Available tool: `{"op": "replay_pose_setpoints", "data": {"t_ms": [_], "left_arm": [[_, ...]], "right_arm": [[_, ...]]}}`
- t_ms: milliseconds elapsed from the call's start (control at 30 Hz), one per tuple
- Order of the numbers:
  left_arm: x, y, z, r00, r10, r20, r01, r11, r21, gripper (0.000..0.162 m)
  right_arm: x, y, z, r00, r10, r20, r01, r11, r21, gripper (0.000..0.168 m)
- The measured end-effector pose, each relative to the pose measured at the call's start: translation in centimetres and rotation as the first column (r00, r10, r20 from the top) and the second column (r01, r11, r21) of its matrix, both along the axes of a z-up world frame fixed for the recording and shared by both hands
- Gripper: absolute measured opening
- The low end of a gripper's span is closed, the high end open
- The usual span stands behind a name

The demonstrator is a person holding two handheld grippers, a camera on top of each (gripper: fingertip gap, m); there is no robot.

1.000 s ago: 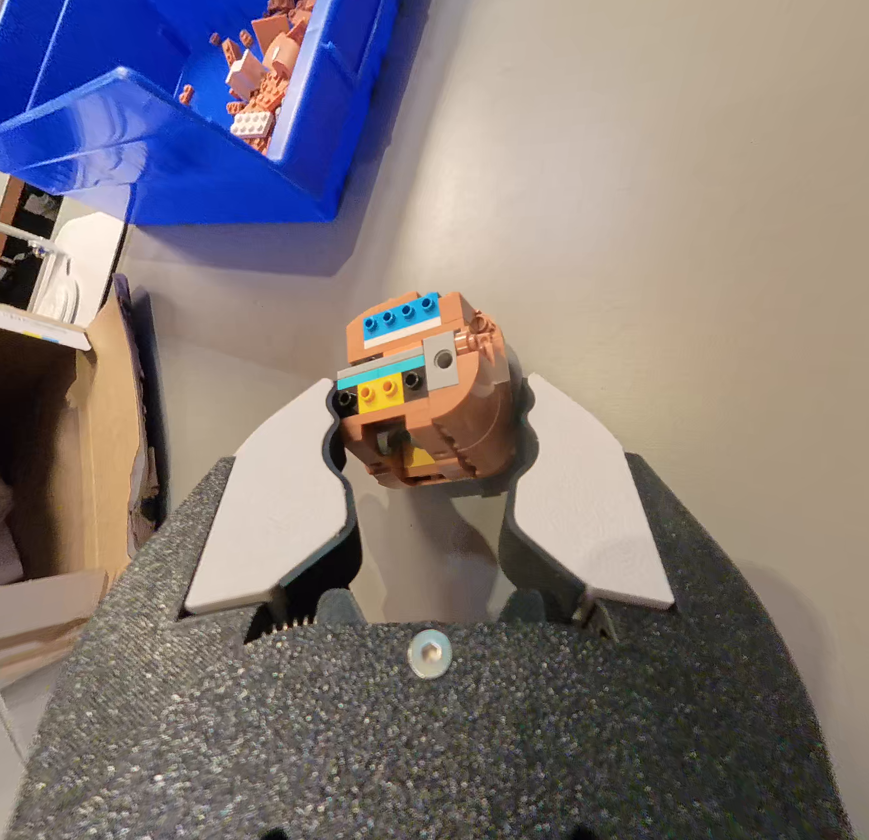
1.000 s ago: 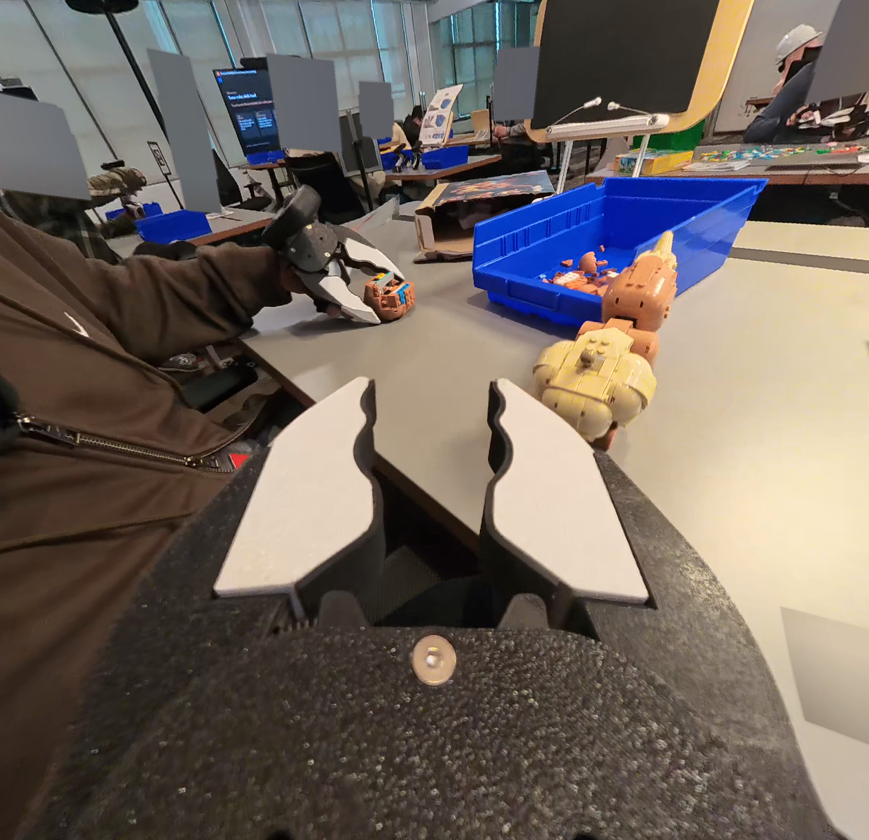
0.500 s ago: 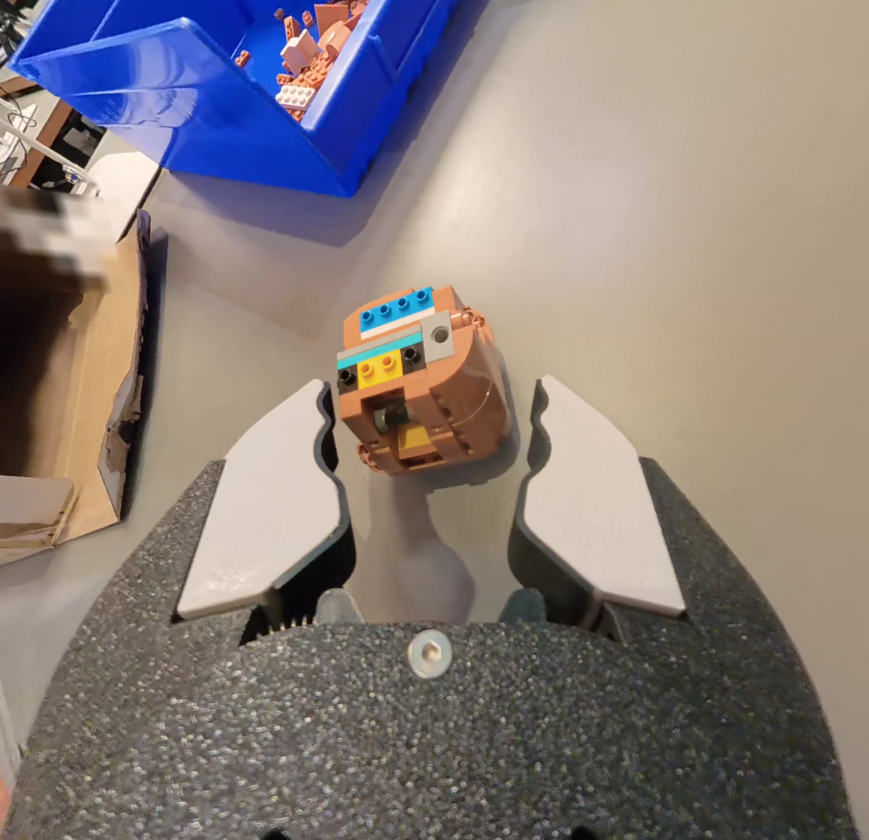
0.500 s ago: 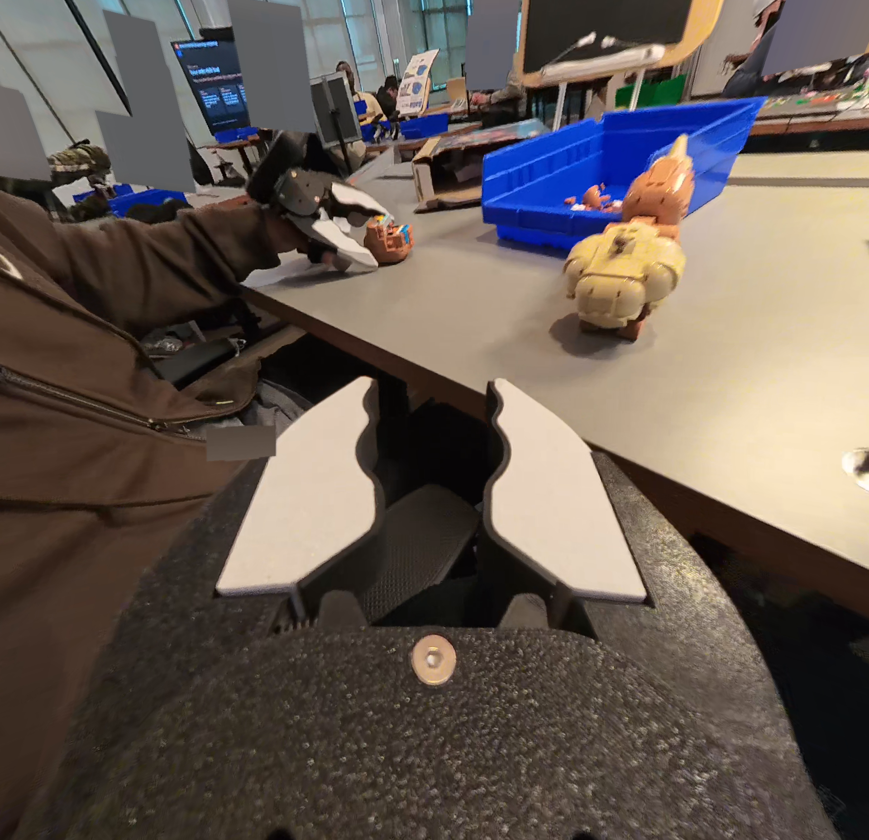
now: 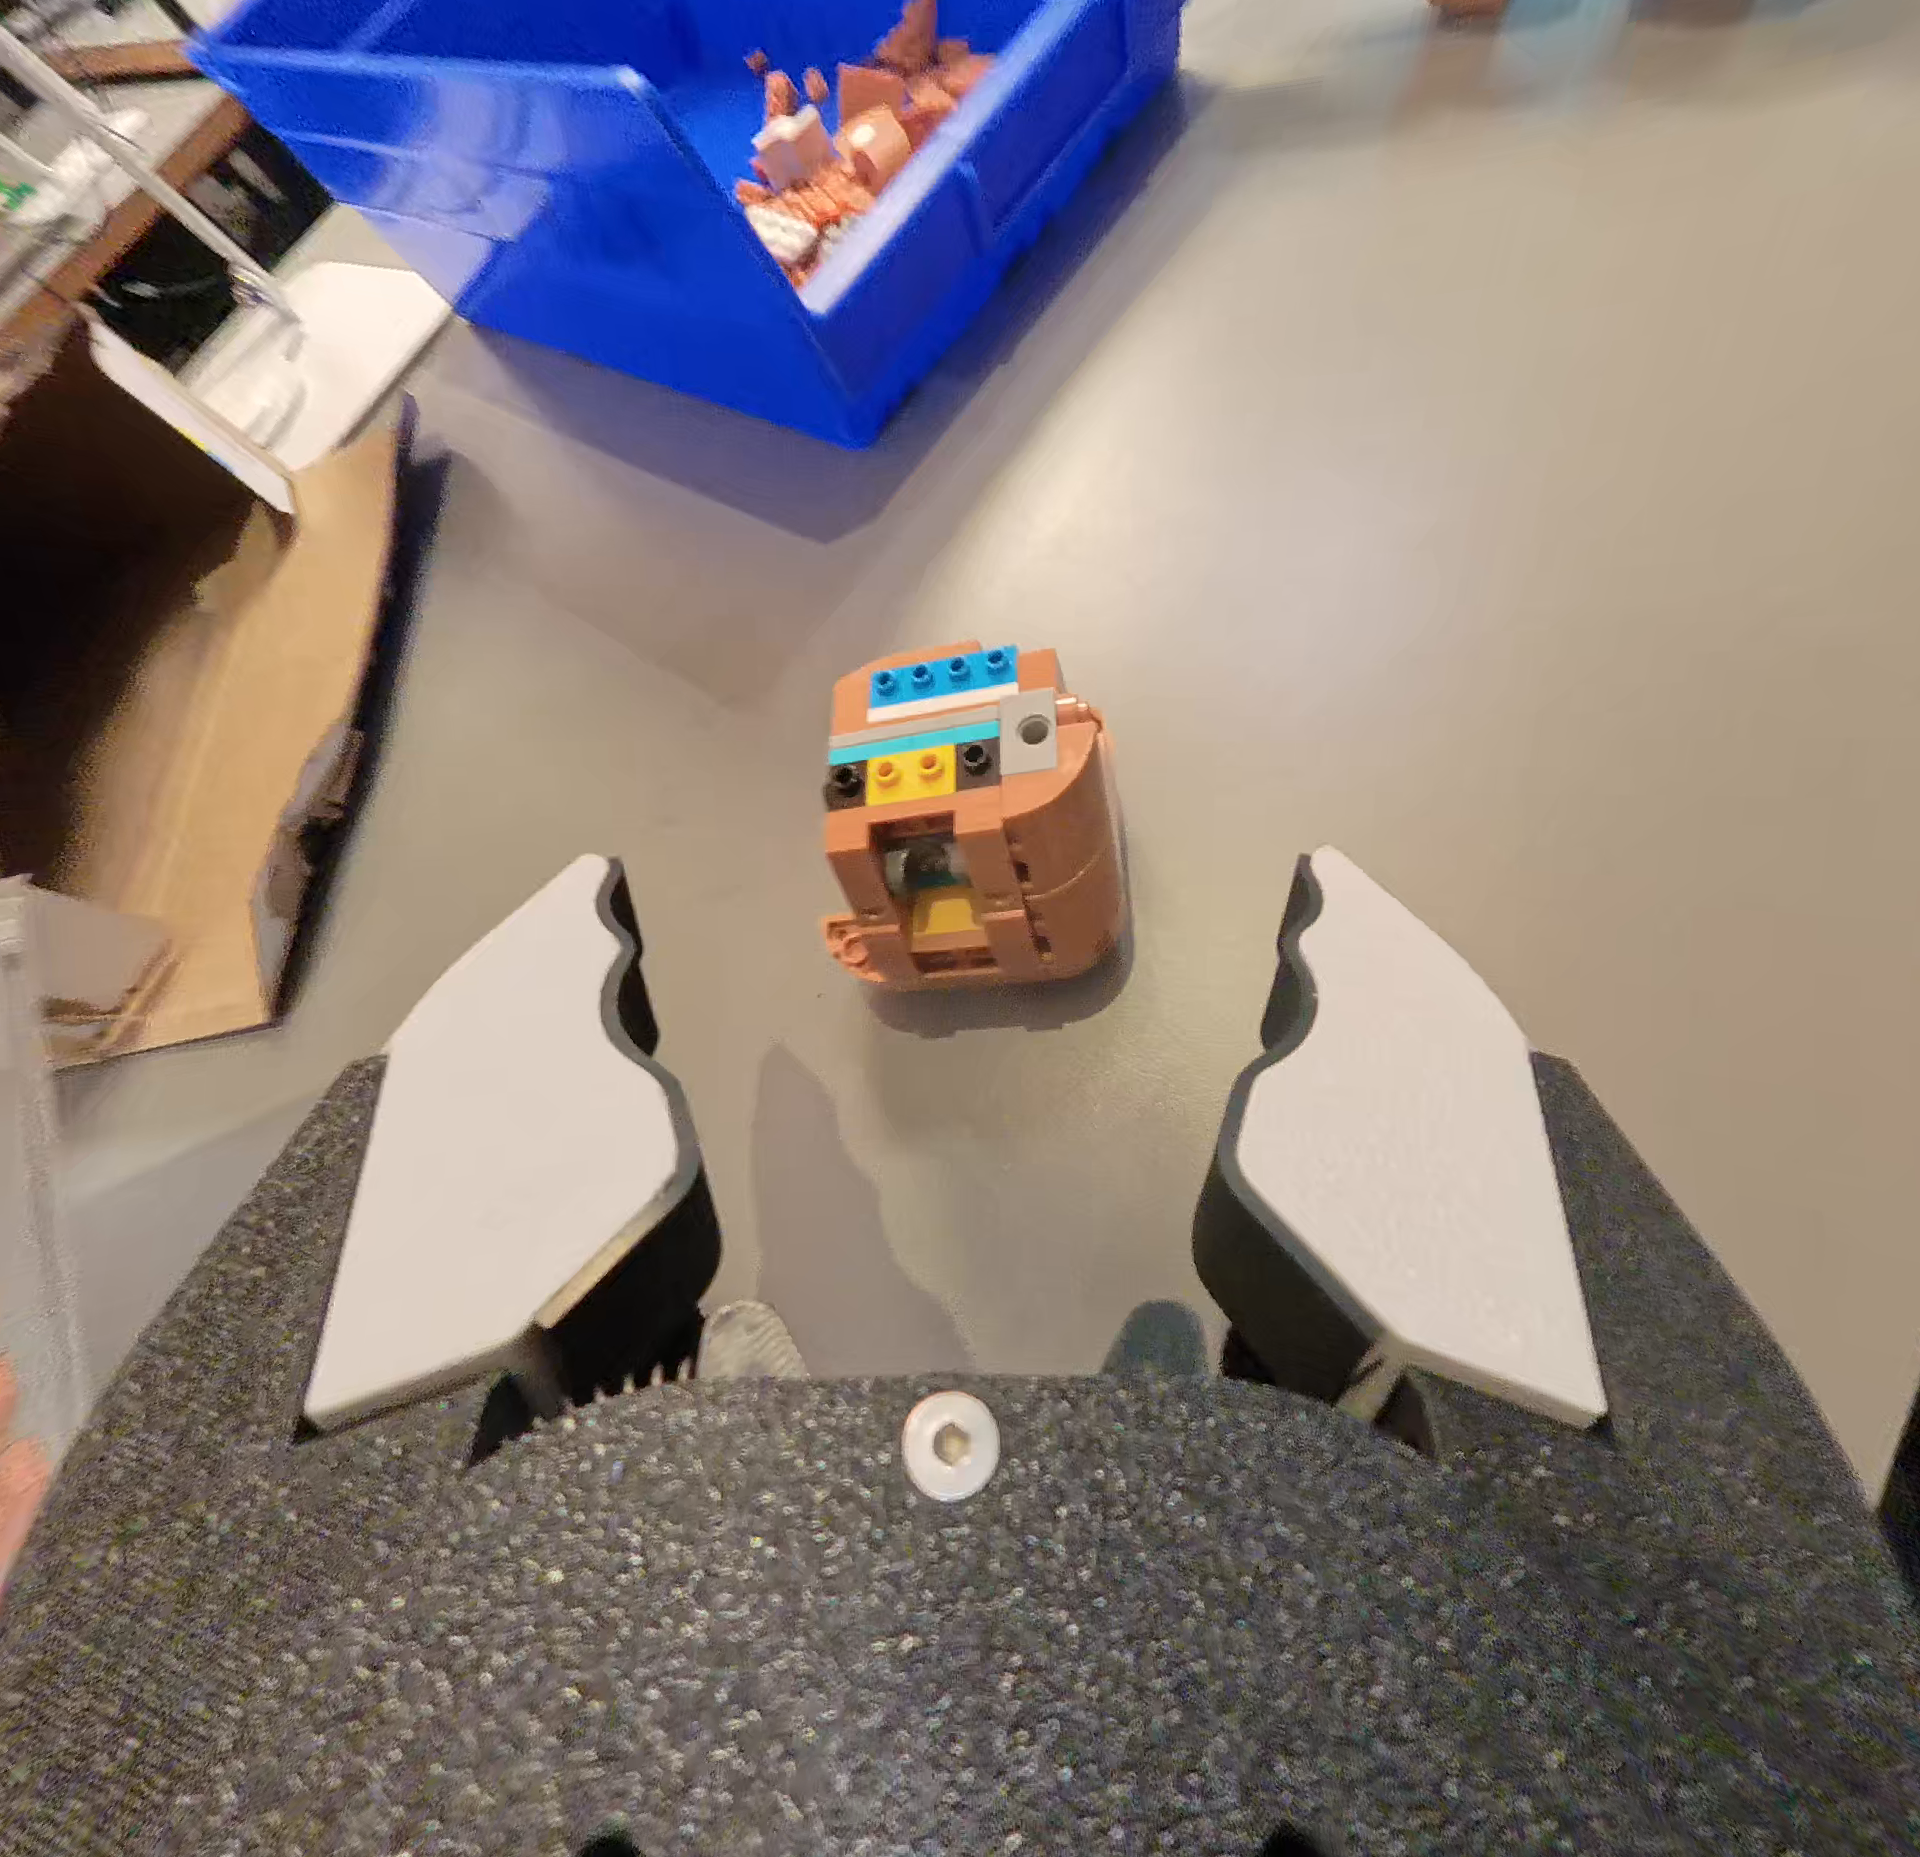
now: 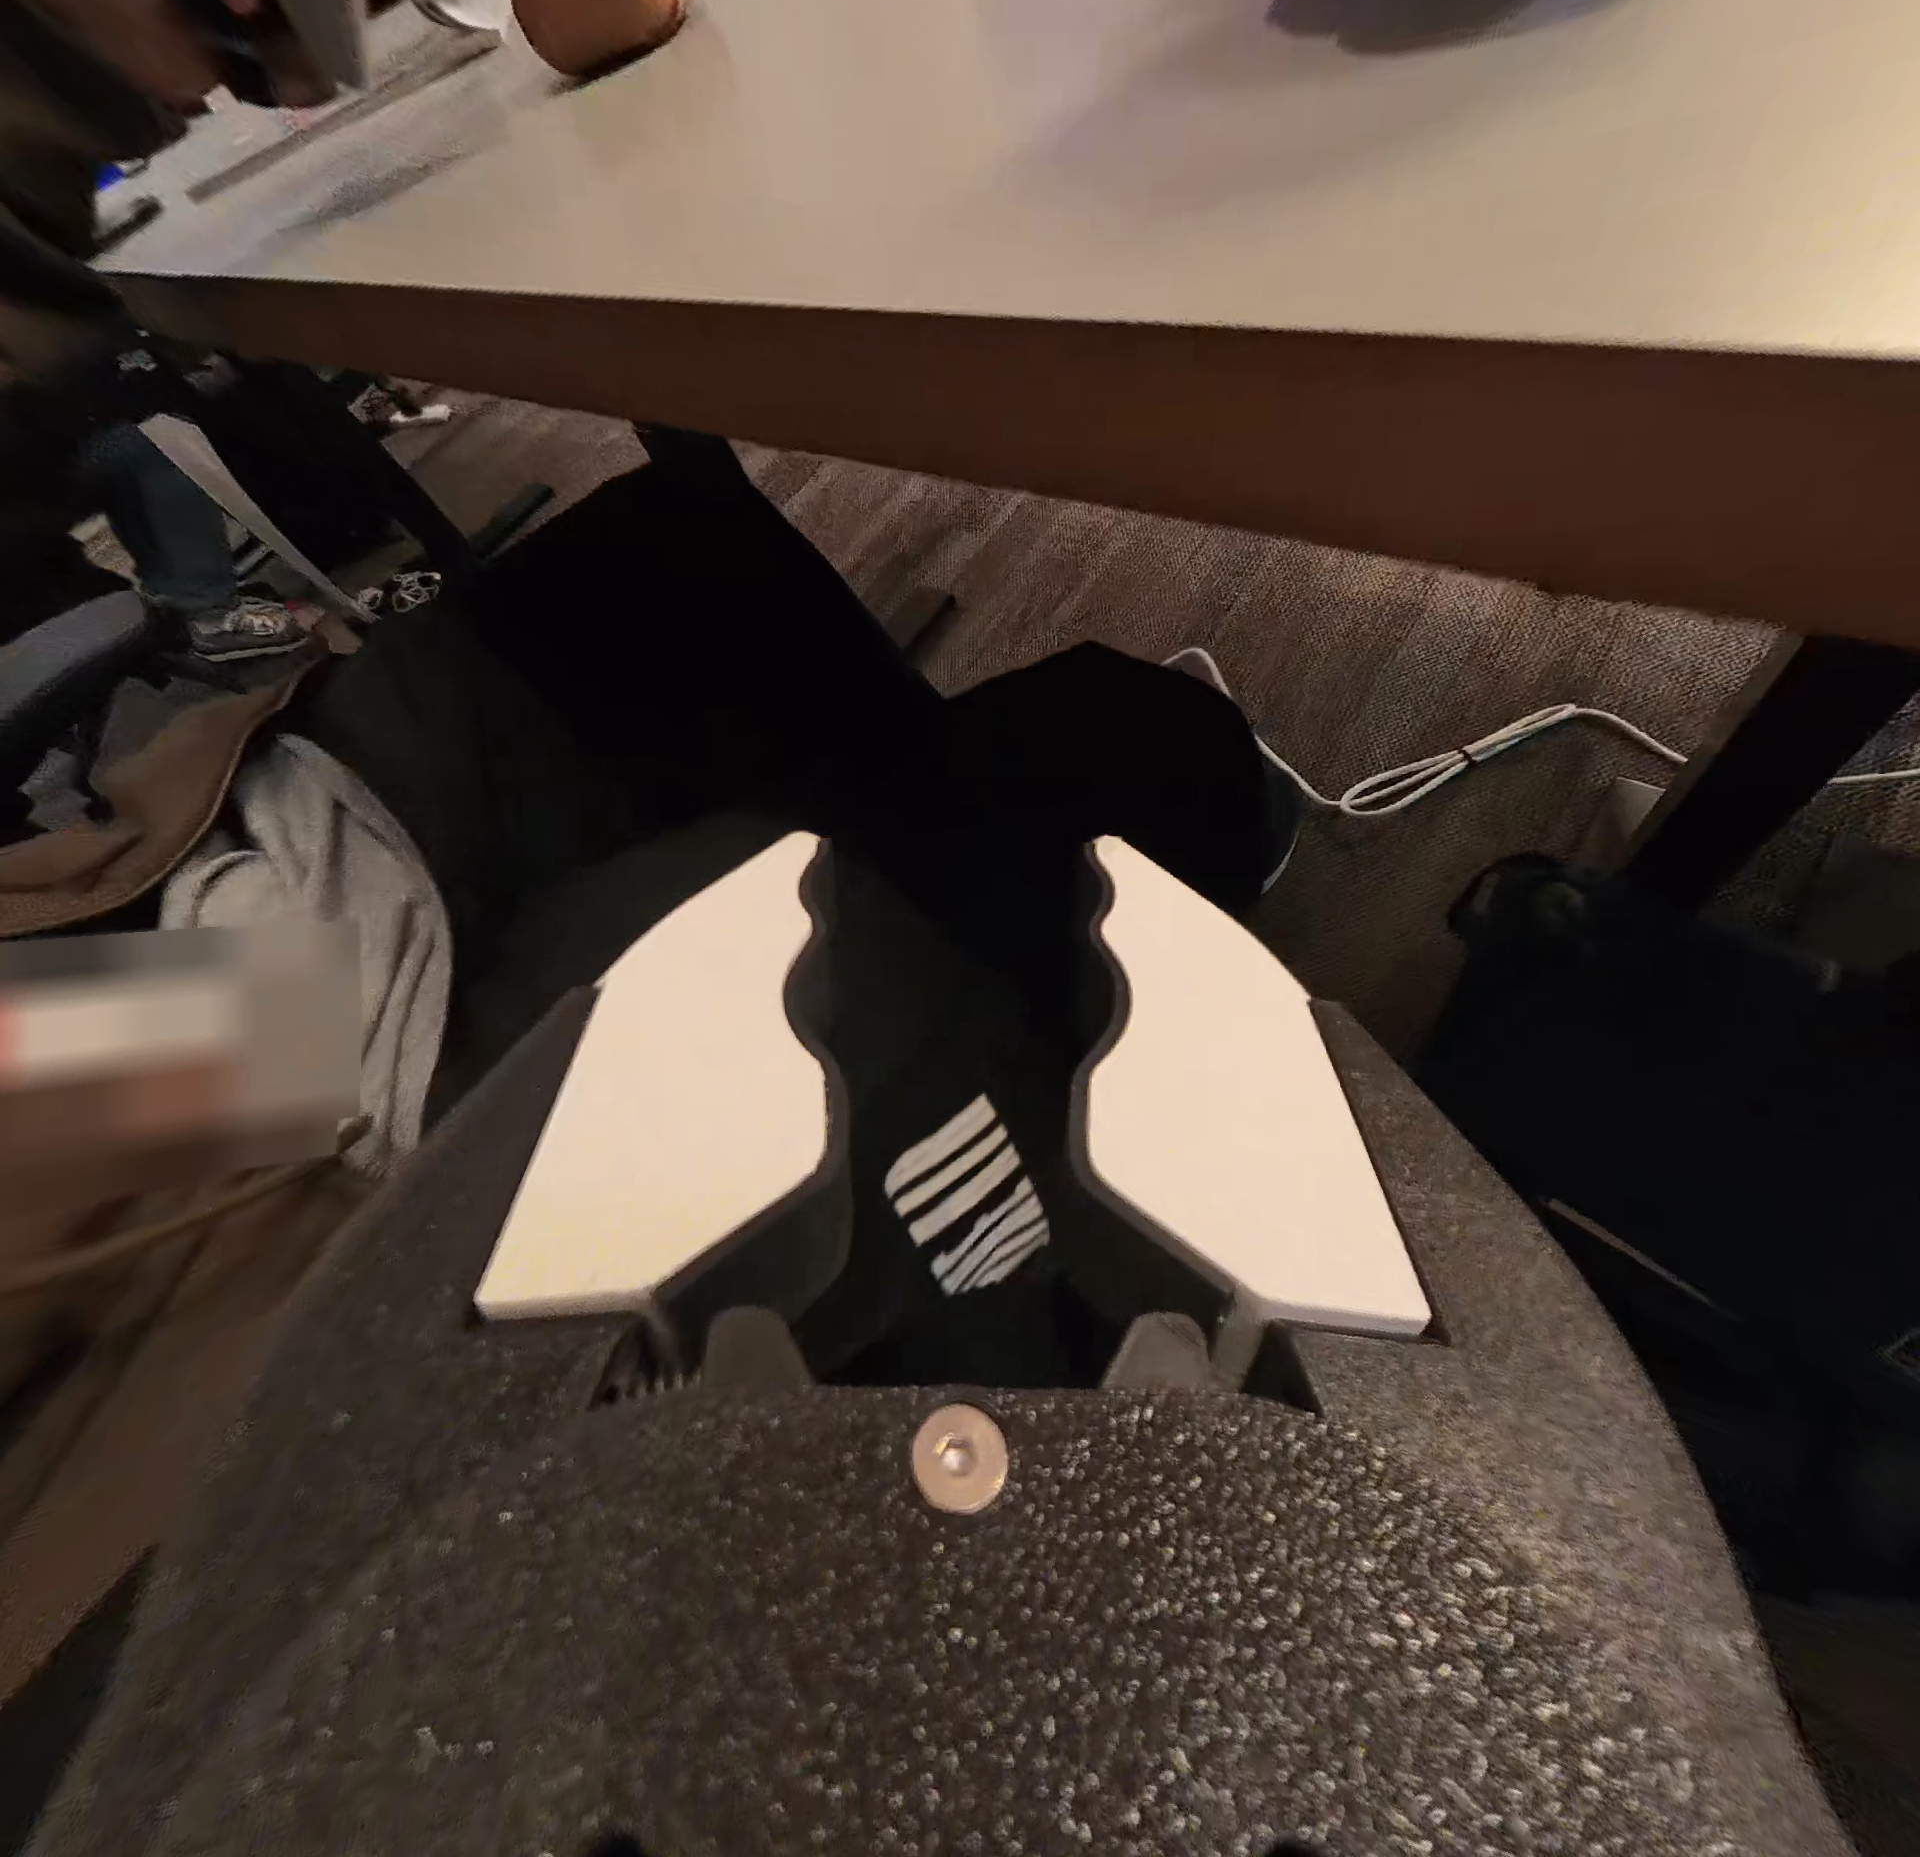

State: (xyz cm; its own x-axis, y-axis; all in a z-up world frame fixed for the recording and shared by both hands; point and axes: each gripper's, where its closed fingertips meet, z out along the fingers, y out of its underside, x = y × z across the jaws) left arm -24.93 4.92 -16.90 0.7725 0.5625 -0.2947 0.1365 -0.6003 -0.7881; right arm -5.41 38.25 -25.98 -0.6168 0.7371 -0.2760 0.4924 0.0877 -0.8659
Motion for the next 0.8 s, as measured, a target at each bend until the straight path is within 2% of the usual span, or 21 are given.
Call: {"op": "replay_pose_setpoints", "data": {"t_ms": [133, 267, 433, 533, 600, 733, 800], "left_arm": [[1.3, -0.9, 2.7, 0.997, 0.038, -0.073, -0.034, 0.998, 0.059, 0.119], [4.9, 0.0, 5.7, 0.979, 0.021, -0.203, 0.003, 0.993, 0.117, 0.115], [10.7, 3.1, 7.1, 0.941, -0.068, -0.33, 0.143, 0.967, 0.21, 0.084], [13.4, 5.6, 6.6, 0.919, -0.126, -0.374, 0.217, 0.953, 0.211, 0.069], [14.2, 7.3, 6.1, 0.908, -0.148, -0.391, 0.237, 0.953, 0.19, 0.066], [13.2, 10.8, 5.0, 0.885, -0.139, -0.444, 0.219, 0.966, 0.134, 0.064], [12.0, 12.5, 4.6, 0.866, -0.119, -0.485, 0.196, 0.974, 0.11, 0.062]], "right_arm": [[0.7, -0.6, -2.2, 0.999, -0.011, 0.037, 0.012, 0.999, -0.038, 0.044], [2.1, -1.1, -6.0, 0.994, 0.015, 0.108, -0.014, 1.0, -0.014, 0.043], [2.7, 0.5, -12.6, 0.985, 0.045, 0.168, -0.066, 0.991, 0.12, 0.042], [2.5, 3.0, -18.4, 0.967, -0.003, 0.254, -0.046, 0.981, 0.187, 0.041], [2.6, 5.3, -23.2, 0.945, -0.053, 0.323, -0.035, 0.965, 0.26, 0.04], [3.2, 9.5, -33.5, 0.884, -0.13, 0.45, -0.06, 0.921, 0.385, 0.04], [3.4, 10.5, -38.8, 0.85, -0.158, 0.503, -0.066, 0.914, 0.4, 0.04]]}}
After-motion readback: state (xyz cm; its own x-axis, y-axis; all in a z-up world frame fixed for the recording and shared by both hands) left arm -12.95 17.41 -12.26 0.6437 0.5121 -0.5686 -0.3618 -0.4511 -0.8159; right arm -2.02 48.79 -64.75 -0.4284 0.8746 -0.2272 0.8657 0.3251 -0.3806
